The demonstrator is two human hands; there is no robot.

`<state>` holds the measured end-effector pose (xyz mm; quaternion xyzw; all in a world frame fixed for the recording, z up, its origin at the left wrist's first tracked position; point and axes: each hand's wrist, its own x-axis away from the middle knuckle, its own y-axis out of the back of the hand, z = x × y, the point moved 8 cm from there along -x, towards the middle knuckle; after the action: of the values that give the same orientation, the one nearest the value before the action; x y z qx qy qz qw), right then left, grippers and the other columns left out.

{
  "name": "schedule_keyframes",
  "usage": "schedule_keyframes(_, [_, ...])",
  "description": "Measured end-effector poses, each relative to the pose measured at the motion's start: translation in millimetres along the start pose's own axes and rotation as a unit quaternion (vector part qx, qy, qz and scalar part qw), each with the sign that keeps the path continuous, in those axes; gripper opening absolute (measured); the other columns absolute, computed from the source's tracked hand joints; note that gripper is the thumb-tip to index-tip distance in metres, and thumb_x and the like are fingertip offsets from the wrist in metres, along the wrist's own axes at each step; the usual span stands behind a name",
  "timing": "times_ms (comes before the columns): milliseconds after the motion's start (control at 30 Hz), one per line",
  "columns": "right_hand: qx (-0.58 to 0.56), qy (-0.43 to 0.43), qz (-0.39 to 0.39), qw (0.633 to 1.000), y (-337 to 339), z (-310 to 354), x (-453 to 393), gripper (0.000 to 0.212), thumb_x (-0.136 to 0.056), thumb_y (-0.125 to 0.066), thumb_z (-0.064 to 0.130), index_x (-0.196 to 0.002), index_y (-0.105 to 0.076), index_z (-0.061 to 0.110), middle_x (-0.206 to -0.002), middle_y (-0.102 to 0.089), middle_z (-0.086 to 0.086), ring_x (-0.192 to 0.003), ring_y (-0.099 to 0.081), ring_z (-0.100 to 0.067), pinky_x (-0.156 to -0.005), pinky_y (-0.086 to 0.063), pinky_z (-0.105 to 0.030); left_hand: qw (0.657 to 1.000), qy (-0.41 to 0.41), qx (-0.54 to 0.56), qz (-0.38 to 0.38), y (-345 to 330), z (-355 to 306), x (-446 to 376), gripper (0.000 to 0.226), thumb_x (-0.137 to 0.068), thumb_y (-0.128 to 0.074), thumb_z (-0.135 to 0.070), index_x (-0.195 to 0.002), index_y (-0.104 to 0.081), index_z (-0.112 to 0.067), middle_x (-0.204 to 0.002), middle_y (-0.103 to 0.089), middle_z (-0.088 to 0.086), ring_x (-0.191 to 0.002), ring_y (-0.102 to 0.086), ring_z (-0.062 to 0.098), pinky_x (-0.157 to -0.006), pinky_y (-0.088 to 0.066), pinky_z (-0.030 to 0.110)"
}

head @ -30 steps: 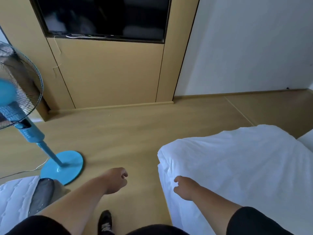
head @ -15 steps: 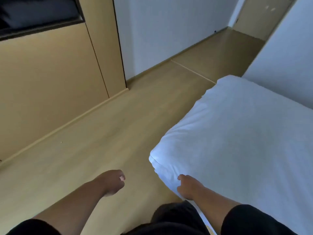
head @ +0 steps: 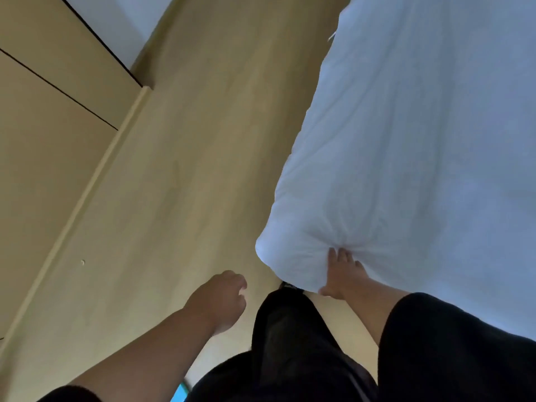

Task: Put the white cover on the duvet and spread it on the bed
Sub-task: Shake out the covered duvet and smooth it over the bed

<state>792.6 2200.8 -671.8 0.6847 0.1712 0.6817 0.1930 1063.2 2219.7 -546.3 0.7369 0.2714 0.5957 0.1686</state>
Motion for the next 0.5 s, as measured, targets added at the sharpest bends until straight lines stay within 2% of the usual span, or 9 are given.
schedule_keyframes(100, [0.023, -0.024, -0.022, 0.999, -5.5, -4.6, -20.0, 0.125, -0.085, -0.064, 0.061, -0.154, 0.023, 0.003, -0.164, 0.013, -0.022, -0.154, 0.006, -0.036, -0.125, -0.006, -0.049, 0.997, -0.039, -0.072, 0.014, 0.4, -14.0, -44.1, 0.035, -0.098, -0.044, -0.024, -0.131, -0.051, -0.021, -0.132, -0.047, -0.006, -0.118, -0.049, 0.018, -0.09, -0.045, 0.031])
schedule_keyframes(167, [0.041, -0.027, -0.068, 0.996, -4.2, -0.9, -27.7, 0.102, -0.096, -0.051, 0.049, -0.154, 0.017, -0.001, -0.164, 0.006, -0.025, -0.153, 0.0, -0.039, -0.125, -0.009, -0.05, 0.981, -0.111, -0.161, -0.005, -4.9, -33.8, -69.3, 0.03, -0.084, -0.059, -0.02, -0.114, -0.059, -0.016, -0.116, -0.054, 0.001, -0.099, -0.055, 0.023, -0.075, -0.048, 0.036])
schedule_keyframes(233, [0.029, -0.03, -0.103, 0.994, -4.9, 2.8, -32.2, 0.076, -0.101, -0.039, 0.028, -0.156, 0.004, -0.003, -0.164, -0.007, -0.026, -0.153, -0.01, -0.039, -0.125, -0.013, -0.047, 0.947, -0.186, -0.263, -0.012, -23.8, -50.2, -92.3, 0.041, -0.065, -0.07, -0.015, -0.105, -0.062, -0.013, -0.109, -0.06, 0.007, -0.089, -0.058, 0.027, -0.066, -0.05, 0.038])
schedule_keyframes(267, [0.004, -0.036, -0.12, 0.992, -2.5, 0.9, -33.1, 0.067, -0.1, -0.037, 0.021, -0.156, -0.008, -0.001, -0.162, -0.018, -0.024, -0.151, -0.018, -0.037, -0.124, -0.017, -0.044, 0.933, -0.22, -0.283, -0.02, -33.8, -59.2, -104.3, 0.051, -0.067, -0.07, -0.015, -0.116, -0.061, -0.01, -0.121, -0.059, 0.011, -0.098, -0.059, 0.03, -0.073, -0.052, 0.041])
schedule_keyframes(300, [-0.039, -0.047, -0.132, 0.989, 1.2, -3.2, -32.9, 0.061, -0.097, -0.04, 0.017, -0.153, -0.023, 0.002, -0.156, -0.033, -0.021, -0.147, -0.03, -0.035, -0.12, -0.026, -0.041, 0.927, -0.241, -0.288, -0.023, -42.0, -67.4, -115.5, 0.062, -0.076, -0.066, -0.019, -0.135, -0.05, -0.007, -0.141, -0.049, 0.015, -0.117, -0.054, 0.035, -0.087, -0.05, 0.046])
schedule_keyframes(333, [-0.093, -0.065, -0.147, 0.983, 8.0, -9.0, -32.1, 0.053, -0.092, -0.045, 0.015, -0.145, -0.038, 0.007, -0.145, -0.048, -0.015, -0.137, -0.043, -0.033, -0.111, -0.037, -0.039, 0.92, -0.244, -0.305, -0.009, -49.6, -72.5, -127.7, 0.072, -0.088, -0.06, -0.025, -0.15, -0.03, -0.007, -0.157, -0.028, 0.016, -0.135, -0.038, 0.039, -0.103, -0.041, 0.05])
schedule_keyframes(400, [-0.204, -0.112, -0.167, 0.958, 24.3, -18.9, -27.1, 0.035, -0.085, -0.05, 0.014, -0.12, -0.052, 0.014, -0.116, -0.063, -0.008, -0.112, -0.058, -0.032, -0.087, -0.045, -0.037, 0.92, -0.219, -0.325, 0.001, -55.6, -77.6, -155.3, 0.087, -0.098, -0.048, -0.042, -0.158, 0.007, -0.01, -0.165, 0.003, 0.015, -0.149, -0.01, 0.04, -0.12, -0.019, 0.052])
schedule_keyframes(433, [-0.251, -0.139, -0.172, 0.942, 30.3, -21.0, -22.0, 0.026, -0.083, -0.05, 0.016, -0.109, -0.052, 0.016, -0.104, -0.064, -0.006, -0.102, -0.06, -0.032, -0.079, -0.044, -0.036, 0.927, -0.207, -0.313, -0.007, -54.1, -79.7, -167.4, 0.096, -0.096, -0.049, -0.049, -0.157, 0.013, -0.009, -0.165, 0.005, 0.016, -0.149, -0.008, 0.04, -0.122, -0.014, 0.054])
schedule_keyframes(500, [-0.314, -0.171, -0.189, 0.915, 37.7, -19.5, -7.7, 0.02, -0.078, -0.045, 0.025, -0.096, -0.05, 0.016, -0.081, -0.057, -0.001, -0.085, -0.058, -0.033, -0.07, -0.04, -0.034, 0.941, -0.207, -0.263, -0.051, -43.3, -81.8, -187.0, 0.111, -0.081, -0.065, -0.053, -0.158, -0.003, -0.004, -0.16, -0.017, 0.021, -0.143, -0.026, 0.044, -0.118, -0.02, 0.059])
